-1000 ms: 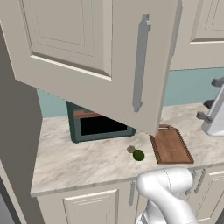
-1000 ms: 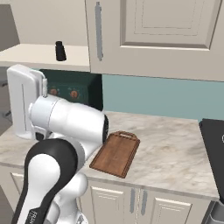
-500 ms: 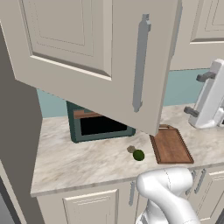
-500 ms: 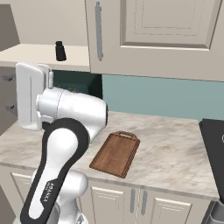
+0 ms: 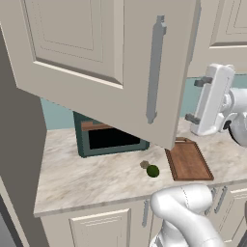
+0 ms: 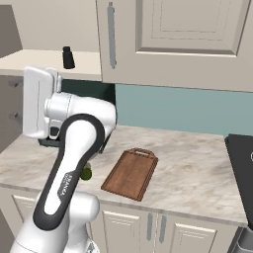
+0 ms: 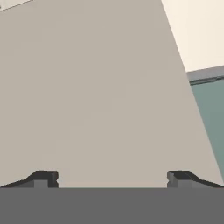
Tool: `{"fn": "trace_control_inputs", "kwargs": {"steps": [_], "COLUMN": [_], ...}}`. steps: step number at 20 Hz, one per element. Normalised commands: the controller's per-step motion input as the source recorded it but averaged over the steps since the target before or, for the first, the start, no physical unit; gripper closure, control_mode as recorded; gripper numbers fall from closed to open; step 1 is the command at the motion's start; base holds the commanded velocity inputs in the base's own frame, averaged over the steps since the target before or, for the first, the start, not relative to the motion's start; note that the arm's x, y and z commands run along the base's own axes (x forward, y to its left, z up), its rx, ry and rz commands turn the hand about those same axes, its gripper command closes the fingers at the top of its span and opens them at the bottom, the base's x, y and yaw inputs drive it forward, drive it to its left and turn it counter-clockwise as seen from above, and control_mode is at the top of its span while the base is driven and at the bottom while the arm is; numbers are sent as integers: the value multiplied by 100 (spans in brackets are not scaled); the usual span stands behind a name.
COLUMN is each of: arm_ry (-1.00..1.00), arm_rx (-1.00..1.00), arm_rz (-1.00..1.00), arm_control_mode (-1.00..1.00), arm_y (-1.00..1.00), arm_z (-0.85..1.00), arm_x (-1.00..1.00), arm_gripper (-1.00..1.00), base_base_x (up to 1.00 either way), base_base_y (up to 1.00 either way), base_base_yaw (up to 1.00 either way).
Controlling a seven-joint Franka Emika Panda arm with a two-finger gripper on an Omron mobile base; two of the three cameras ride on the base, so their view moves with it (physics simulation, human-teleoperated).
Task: Open the cabinet. Place the bowl and condiment on the counter. Then place the lime and garlic on the cutting board.
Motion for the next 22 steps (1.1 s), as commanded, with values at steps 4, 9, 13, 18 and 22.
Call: {"fn": "trace_control_inputs", "kwargs": {"steps": [4,9,13,18,22], "arm_ry": [9,11,10,9,6], "arm_rx": [0,0,0,0,0], "arm_rz": [11,11,12,10,9], "arm_control_mode": [-100,-100,-100,-100,-100], "arm_y": [28,35,34,32,31], "arm_z": [-7,-9,-12,-2,0], "arm_x": [30,29,27,16,2], "arm_gripper": [-100,-100,-100,-100,-100], "base_base_x": [0,0,0,0,0], "base_base_y": [0,0,0,0,0], "base_base_yaw": [0,0,0,0,0]}}
